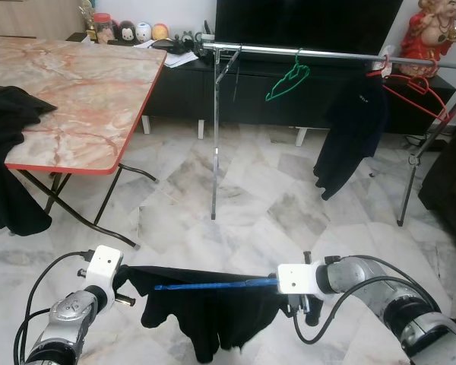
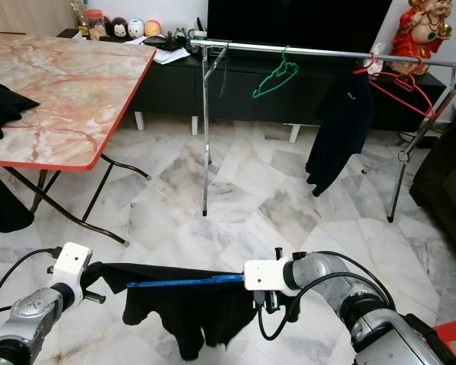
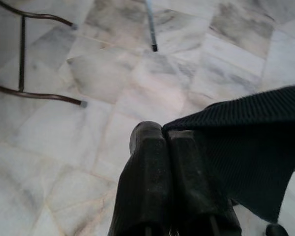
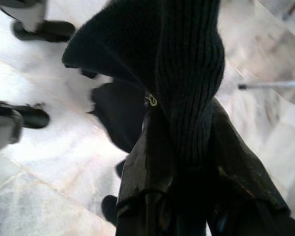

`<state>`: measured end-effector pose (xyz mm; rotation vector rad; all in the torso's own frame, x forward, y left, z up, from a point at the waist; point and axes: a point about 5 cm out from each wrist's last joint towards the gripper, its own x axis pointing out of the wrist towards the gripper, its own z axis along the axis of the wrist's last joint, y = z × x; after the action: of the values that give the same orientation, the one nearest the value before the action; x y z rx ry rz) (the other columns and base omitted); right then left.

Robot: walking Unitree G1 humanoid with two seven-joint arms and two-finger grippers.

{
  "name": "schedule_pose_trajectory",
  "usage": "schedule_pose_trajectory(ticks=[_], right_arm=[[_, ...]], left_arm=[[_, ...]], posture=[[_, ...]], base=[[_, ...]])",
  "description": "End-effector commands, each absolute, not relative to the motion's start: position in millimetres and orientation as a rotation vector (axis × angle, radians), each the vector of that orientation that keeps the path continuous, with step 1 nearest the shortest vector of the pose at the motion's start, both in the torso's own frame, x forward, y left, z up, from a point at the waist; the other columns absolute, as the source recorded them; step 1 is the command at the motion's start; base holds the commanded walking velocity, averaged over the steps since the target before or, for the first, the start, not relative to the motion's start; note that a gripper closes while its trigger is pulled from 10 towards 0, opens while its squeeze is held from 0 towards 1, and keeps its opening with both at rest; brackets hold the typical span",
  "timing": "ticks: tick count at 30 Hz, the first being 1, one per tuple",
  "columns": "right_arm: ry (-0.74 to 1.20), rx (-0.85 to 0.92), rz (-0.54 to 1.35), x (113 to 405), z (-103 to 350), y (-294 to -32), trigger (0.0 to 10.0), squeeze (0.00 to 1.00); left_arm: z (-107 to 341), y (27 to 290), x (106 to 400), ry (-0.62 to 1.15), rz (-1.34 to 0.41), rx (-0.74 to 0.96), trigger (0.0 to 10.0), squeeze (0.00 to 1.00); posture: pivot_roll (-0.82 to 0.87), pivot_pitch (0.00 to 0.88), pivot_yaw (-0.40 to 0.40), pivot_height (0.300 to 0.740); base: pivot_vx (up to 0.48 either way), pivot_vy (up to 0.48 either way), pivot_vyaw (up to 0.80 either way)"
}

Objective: Hang hanger

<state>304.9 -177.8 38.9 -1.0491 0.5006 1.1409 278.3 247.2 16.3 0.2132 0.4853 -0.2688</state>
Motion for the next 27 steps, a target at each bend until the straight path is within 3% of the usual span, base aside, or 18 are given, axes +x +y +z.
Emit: schedule_pose_trajectory(ticks=[1, 16, 27], right_arm=[[0.574, -1.057, 1.055, 307, 39, -197, 0.0, 0.00], [0.597, -1.088, 0.958, 311, 32, -192, 0.0, 0.00], [0.603, -1.051, 0.817, 318, 26, -173, 0.0, 0.00]], left_arm=[[28, 260, 283, 0.469, -0.249, 0.244, 0.0, 0.00], [51, 237, 291, 0.447, -0.445, 0.228, 0.0, 0.00], [105, 176, 308, 0.268, -0.639, 0.067, 0.0, 0.00]], posture=[[0.07, 0.000, -0.065, 0.740], [0.07, 0.000, -0.064, 0.740], [0.08, 0.000, -0.062, 0.740]], base=[[0.000, 0.000, 0.00], [0.000, 0.000, 0.00], [0.000, 0.000, 0.00]])
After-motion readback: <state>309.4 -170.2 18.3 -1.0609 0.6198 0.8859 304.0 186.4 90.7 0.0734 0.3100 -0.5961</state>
